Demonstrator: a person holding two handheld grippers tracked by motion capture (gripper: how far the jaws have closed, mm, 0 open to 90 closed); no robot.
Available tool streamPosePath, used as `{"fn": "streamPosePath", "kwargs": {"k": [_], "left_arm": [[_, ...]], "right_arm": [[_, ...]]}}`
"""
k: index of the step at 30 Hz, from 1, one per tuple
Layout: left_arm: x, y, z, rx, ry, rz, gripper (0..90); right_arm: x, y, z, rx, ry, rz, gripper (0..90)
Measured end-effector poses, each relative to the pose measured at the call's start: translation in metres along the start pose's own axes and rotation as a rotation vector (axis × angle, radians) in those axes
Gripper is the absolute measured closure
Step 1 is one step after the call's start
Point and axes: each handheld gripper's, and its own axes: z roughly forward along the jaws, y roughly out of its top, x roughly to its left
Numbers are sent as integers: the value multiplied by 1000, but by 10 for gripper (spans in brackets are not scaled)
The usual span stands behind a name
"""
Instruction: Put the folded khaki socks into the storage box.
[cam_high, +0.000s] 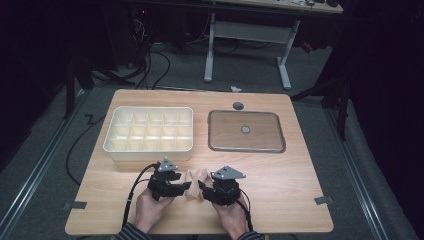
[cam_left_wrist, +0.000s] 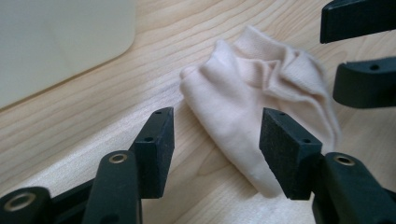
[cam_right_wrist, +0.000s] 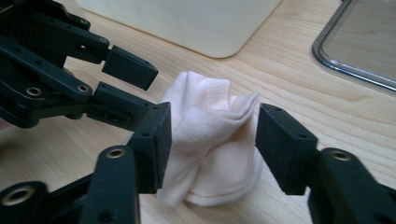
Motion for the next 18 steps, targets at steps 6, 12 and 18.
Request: {"fn": "streamPosePath", "kwargs": {"k": [6,12,18], "left_arm": [[3,-2,7,16,13,9,438],[2,-3,12,28,54,65,436],[3,-3,14,60,74,118,435]], "right_arm": [[7,1,13,42,-31,-31,395],[2,-5,20,69,-47,-18,399],[-8,-11,19,77,-68,-2,437]]}}
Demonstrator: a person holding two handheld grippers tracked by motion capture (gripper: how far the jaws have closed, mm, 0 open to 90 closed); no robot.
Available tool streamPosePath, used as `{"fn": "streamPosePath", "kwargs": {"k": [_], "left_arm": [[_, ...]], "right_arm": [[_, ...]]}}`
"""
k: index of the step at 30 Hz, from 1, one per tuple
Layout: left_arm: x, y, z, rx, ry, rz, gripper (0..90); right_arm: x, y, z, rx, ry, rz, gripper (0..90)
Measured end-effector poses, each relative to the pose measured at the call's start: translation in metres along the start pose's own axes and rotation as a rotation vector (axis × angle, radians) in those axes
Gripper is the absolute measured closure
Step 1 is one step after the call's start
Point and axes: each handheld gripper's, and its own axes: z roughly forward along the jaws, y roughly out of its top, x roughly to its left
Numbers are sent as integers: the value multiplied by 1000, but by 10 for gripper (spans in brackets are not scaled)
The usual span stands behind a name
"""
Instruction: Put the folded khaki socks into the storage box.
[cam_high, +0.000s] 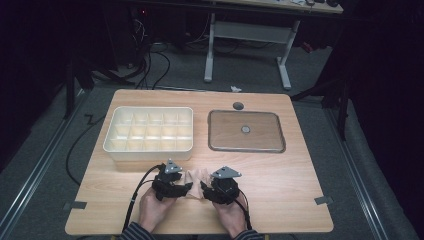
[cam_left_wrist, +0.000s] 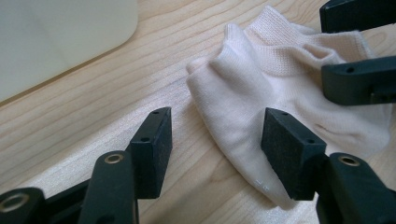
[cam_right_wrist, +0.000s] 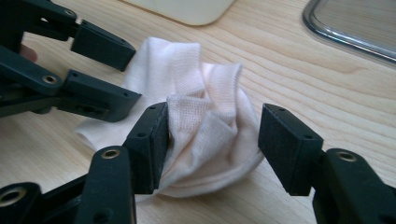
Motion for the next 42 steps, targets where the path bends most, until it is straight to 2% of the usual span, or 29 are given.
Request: {"fn": "streamPosePath", "kwargs": {"k": [9,10,15,24,29,35,42], "left_arm": [[-1,-1,2,-11,14,31,425],[1,-1,1,2,18,65,422],[1,-6,1,-31,24,79,419],[2,-14,3,-98,28,95,419],[2,-14,3,-98,28,95,420],[3,-14,2,-98,19,89,414],[5,-14,2,-97,1,77,351]], "right_arm": [[-12,-10,3,18,-29,32,471],[-13,-10,3,16,-31,27,472],[-16,-13,6,10,-39,32,475],[-21,-16,8,-5,-27,30,479],[-23,-17,9,-4,-11,40,480],[-24,-14,9,6,3,28,507],[-27,-11,11,15,18,17,546]]}}
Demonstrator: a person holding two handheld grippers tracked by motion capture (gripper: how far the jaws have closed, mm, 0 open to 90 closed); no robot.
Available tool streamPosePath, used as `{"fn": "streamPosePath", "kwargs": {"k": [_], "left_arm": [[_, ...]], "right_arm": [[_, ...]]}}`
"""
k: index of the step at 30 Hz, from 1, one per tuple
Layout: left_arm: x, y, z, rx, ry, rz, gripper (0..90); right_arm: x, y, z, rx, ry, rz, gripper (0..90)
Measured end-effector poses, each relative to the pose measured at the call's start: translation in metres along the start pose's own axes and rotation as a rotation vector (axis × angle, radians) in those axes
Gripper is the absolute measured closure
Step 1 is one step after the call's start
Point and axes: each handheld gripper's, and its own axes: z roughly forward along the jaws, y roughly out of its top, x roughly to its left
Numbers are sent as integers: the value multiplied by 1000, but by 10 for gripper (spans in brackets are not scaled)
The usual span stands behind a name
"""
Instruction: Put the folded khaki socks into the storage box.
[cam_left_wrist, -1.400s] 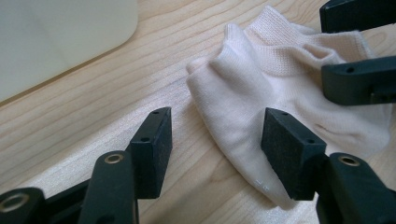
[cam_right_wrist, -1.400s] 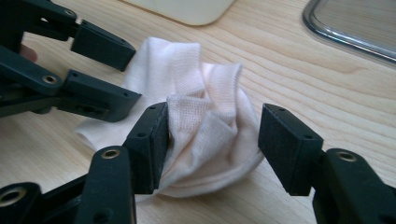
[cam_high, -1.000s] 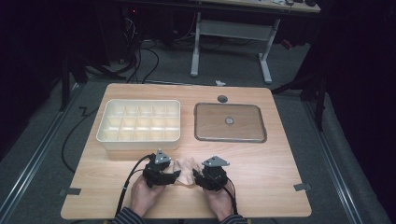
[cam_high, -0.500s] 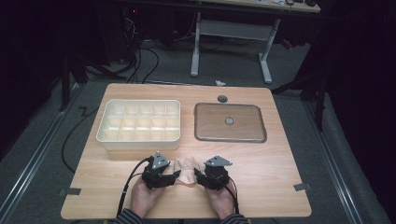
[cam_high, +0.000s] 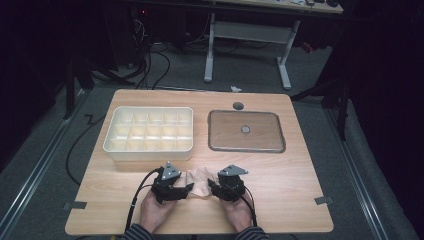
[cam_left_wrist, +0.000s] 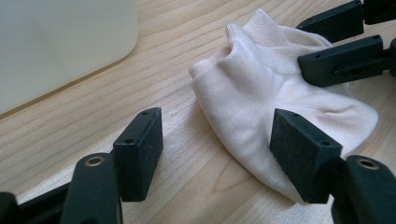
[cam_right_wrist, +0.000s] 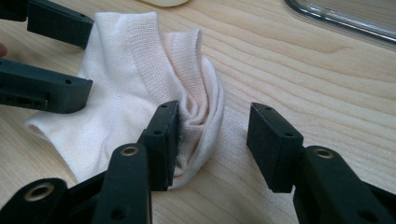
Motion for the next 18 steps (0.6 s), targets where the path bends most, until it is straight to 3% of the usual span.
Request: {"fn": "streamPosePath", "kwargs": {"k": [7,12,15,18], "left_arm": [[6,8,-3,8,-14,-50,398],[13,21,-4,20,-8,-80,408],[18,28,-4,12,-22,-115,420],[21,31,-3,19,-25,-134,452]], "right_arm": [[3,1,-1,1,17,-24,646],[2,2,-2,2,26,-17,625],[2,3,-9,-41,27,9,560],[5,6,-19,-77,33,15,595]]}}
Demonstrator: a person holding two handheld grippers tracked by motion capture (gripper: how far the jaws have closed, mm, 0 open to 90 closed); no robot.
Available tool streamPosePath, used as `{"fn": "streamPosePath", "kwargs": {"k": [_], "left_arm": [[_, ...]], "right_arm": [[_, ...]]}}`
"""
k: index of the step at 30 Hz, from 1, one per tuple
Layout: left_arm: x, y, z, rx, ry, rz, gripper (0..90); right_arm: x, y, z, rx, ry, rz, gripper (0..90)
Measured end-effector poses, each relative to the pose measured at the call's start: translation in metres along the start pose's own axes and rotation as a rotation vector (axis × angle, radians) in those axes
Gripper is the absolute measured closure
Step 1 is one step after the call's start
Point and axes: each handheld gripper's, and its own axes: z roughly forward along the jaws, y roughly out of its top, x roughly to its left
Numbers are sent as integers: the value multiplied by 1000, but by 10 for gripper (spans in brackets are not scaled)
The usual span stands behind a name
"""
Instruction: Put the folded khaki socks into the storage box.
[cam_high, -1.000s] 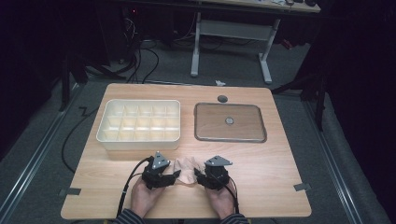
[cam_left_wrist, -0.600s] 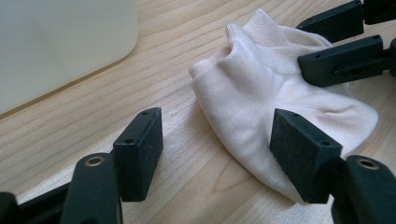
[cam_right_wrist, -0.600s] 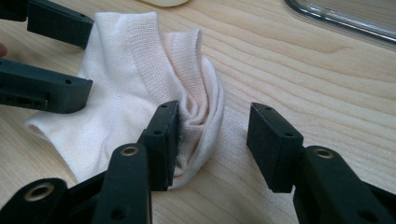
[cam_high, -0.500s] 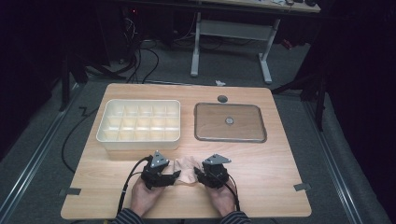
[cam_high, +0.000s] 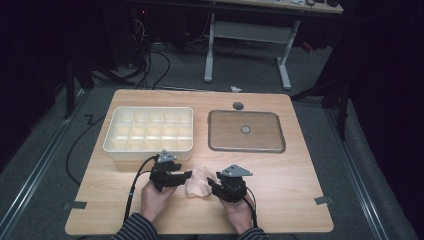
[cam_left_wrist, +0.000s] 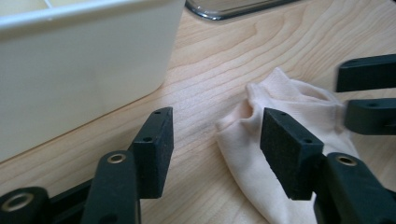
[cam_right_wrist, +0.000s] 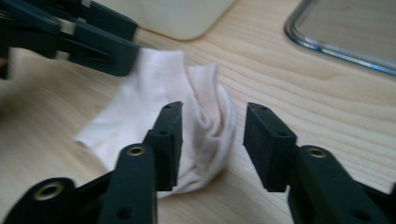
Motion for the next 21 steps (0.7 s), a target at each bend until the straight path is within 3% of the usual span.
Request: {"fn": "streamPosePath", "kwargs": {"k": [4,9,13,17,21], "left_arm": [[-1,2,5,25,-6,8,477],[-1,3,11,45,-21,3,505],[1,3,14,65,-32,-4,529],[1,2,16,90,-48,-1,574],[-2,1,19,97,-51,23,684]], "right_arm": [[15,6,-6,-11,44,-56,711],[31,4,5,33,104,-90,790],[37,-1,16,79,114,-105,824],[39,-5,20,91,105,-120,837],[41,-6,20,91,91,-141,837]]}}
